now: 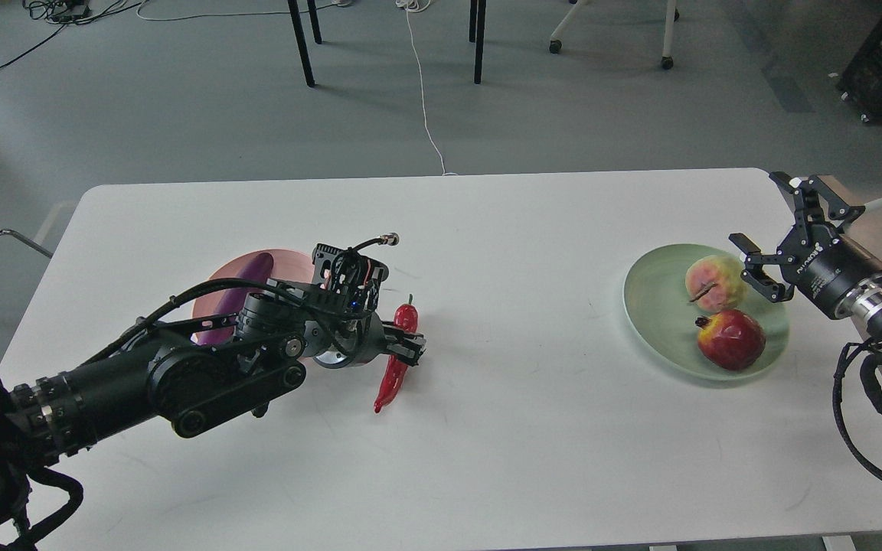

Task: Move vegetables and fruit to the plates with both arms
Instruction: 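Place the chili pepper on the pink plate and release it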

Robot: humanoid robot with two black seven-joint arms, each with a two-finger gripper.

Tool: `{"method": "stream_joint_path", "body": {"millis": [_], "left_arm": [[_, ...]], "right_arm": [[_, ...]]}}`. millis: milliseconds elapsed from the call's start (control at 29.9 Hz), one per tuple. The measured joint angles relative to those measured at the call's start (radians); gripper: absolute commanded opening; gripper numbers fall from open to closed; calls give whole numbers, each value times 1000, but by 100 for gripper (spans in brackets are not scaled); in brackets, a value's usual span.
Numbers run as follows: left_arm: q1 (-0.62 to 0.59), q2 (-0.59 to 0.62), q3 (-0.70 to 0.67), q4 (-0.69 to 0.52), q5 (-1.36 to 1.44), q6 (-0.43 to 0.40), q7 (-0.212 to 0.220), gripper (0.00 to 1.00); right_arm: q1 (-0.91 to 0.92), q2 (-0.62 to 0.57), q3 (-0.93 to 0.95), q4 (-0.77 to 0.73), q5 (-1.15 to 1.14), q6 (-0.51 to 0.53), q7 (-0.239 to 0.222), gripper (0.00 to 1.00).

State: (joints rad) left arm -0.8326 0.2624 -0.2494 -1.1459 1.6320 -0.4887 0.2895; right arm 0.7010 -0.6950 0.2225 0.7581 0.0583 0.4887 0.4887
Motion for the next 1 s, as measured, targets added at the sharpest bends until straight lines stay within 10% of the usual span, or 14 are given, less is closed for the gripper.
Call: {"method": "stream_joint_path", "body": {"millis": [1003], "left_arm": [[-93,313,0,-67,-15,0,-56,18]], "right_arm": [[-9,9,-1,2,0,0,0,99]]}}
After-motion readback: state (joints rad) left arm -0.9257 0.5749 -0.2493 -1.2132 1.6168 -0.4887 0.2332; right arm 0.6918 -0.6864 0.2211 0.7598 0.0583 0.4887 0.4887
